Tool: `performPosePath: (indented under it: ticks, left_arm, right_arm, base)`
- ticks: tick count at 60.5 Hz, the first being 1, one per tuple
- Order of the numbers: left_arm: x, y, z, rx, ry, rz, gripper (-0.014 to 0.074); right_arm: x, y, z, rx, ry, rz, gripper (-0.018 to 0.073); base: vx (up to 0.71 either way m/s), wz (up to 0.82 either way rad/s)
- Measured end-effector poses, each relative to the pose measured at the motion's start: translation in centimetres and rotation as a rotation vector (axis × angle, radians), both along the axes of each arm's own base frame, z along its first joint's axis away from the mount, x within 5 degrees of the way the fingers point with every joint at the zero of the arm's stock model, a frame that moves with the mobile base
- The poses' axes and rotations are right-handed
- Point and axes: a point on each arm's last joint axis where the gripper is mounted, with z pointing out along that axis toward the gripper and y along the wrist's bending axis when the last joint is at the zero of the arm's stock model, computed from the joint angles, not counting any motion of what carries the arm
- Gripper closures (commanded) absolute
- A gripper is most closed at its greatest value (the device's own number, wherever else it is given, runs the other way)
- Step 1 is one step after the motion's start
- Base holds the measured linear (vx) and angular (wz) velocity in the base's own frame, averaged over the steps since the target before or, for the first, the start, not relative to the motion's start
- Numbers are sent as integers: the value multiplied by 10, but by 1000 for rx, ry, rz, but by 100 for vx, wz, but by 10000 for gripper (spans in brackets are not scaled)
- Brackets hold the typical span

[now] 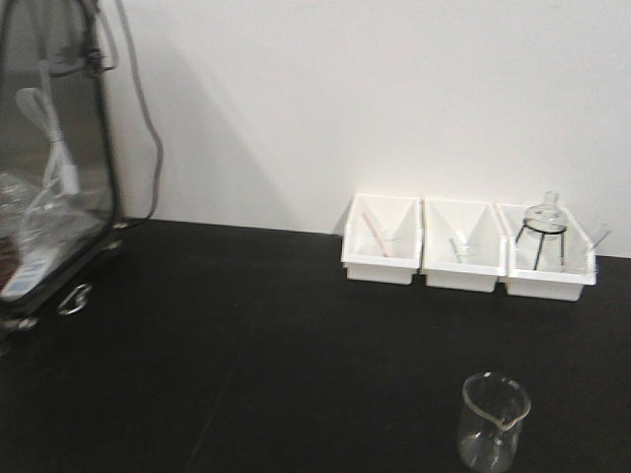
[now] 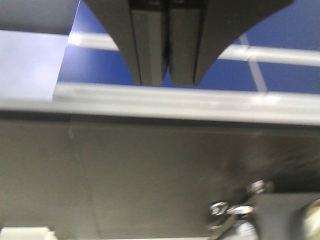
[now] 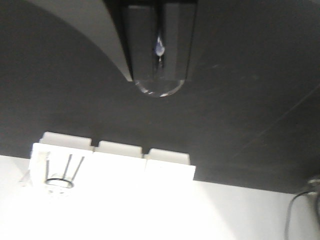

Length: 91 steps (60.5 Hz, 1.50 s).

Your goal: Grab transparent chemical and place on left bench

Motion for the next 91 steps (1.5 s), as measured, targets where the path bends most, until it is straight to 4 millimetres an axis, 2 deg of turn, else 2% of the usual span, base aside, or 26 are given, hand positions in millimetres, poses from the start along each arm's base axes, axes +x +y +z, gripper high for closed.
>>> performPosePath:
  ticks: [36,76,84,91]
  left_arm:
    - [0,0,0,0,0,0,600]
    - [0,0,0,0,0,0,600]
    - [0,0,0,0,0,0,600]
    - [0,0,0,0,0,0,600]
  right_arm:
    - [0,0,0,0,0,0,562]
    - [0,0,0,1,-2,1,562]
    - [8,8,7,6,-95,65,560]
    - [29,31,18,14,-298,245,559]
  base:
    - [28,-30]
    - [5,-3]
    - [0,0]
    - [0,0]
